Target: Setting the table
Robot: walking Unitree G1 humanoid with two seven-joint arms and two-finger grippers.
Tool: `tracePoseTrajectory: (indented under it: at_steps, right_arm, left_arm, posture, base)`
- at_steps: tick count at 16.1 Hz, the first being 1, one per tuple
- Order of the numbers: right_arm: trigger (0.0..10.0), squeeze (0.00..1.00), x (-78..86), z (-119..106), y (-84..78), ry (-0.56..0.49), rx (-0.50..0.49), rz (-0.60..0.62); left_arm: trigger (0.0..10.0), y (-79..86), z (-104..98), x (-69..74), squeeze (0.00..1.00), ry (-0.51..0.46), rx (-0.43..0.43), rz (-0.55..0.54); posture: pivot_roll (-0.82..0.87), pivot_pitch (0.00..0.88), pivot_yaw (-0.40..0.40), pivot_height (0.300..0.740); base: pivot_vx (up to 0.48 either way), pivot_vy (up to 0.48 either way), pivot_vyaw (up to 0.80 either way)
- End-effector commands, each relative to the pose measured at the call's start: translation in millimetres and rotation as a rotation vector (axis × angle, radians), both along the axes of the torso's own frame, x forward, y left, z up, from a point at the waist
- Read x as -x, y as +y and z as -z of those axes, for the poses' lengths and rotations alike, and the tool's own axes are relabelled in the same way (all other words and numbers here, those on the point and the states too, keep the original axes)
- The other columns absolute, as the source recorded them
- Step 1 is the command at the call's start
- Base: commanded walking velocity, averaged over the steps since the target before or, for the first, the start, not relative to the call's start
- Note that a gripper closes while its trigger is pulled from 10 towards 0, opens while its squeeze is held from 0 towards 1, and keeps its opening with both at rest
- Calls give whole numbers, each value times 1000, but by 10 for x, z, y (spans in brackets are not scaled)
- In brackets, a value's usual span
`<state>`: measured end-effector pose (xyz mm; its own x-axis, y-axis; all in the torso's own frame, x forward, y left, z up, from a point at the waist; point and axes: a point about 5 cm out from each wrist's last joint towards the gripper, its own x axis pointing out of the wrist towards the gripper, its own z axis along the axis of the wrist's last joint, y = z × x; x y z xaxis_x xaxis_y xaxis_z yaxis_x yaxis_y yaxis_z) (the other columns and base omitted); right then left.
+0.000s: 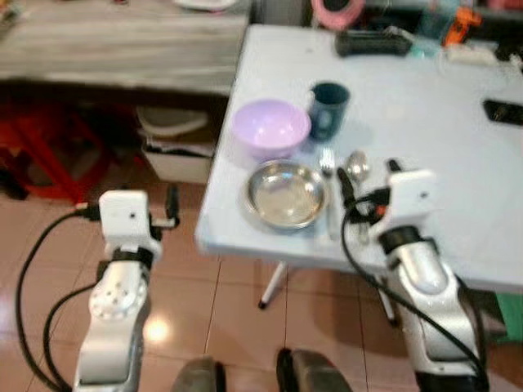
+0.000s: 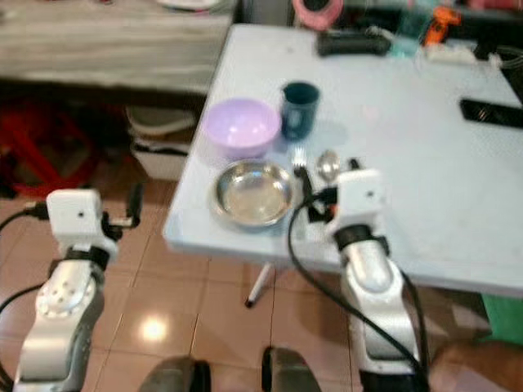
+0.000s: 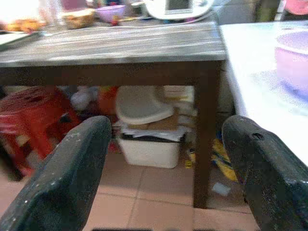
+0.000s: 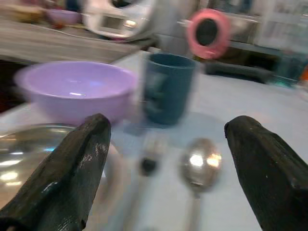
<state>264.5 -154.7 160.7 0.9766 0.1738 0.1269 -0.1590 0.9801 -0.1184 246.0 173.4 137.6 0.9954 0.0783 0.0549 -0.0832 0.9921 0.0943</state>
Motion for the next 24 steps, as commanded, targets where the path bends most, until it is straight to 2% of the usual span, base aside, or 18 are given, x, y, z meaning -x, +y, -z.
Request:
tracePoseTrajectory:
  at_steps: [1,4,14,18,24]
  right_arm:
    - [10000,0,11,-16,29,-6,21,-31]
    - [10000,0,-20,32,5,46,-47,-5]
    - [10000,0,-95,288,-71,255,-126,74]
    - [10000,0,-85,334,-54,298,-140,79]
    - [10000,0,-56,293,-83,303,-151,101]
  left_arm:
    - [10000,17,-10,30,0,-6,-21,-4]
    - [10000,21,0,40,0,-1,-26,4]
    - [10000,-37,-11,61,0,2,-24,68]
    - [10000,-35,-15,72,0,5,-26,74]
    - [10000,-36,-24,82,0,7,-23,79]
  posture:
    - [4,152,-1,740]
    - [9,153,-1,740]
    - [18,173,4,740]
    - [22,183,4,740]
    - [17,189,2,740]
  base:
    - [0,0,800]
    - [0,0,400]
    - [0,0,0]
    - [0,0,0]
    - [0,0,0]
